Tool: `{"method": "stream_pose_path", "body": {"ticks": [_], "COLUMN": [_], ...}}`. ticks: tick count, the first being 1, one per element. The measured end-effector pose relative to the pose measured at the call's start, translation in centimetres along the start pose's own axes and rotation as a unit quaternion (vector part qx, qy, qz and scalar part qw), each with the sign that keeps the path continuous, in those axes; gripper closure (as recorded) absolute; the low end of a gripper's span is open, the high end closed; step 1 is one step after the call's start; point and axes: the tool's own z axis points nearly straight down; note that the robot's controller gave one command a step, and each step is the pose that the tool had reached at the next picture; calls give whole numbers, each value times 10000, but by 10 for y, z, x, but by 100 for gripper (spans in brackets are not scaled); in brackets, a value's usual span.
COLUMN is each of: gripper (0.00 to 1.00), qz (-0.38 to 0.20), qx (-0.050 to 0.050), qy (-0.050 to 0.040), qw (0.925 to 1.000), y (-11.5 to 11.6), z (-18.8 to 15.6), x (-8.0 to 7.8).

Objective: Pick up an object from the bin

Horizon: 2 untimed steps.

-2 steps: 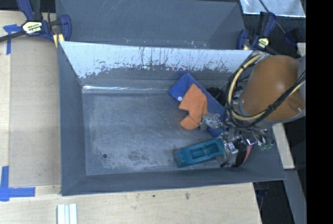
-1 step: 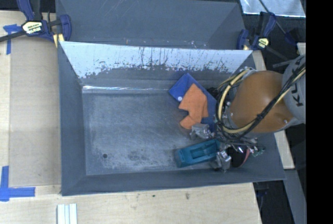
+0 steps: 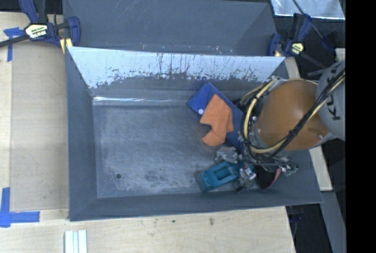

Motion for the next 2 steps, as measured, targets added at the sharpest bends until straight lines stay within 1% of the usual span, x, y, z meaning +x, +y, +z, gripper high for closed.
{"method": "stream_pose_path", "body": {"ticks": [2], "gripper": [100], "qz": [-11], "qx": [-15], "qy": [6], "qw": [10000], "y": [1], "z": [-4], "x": [0]}}
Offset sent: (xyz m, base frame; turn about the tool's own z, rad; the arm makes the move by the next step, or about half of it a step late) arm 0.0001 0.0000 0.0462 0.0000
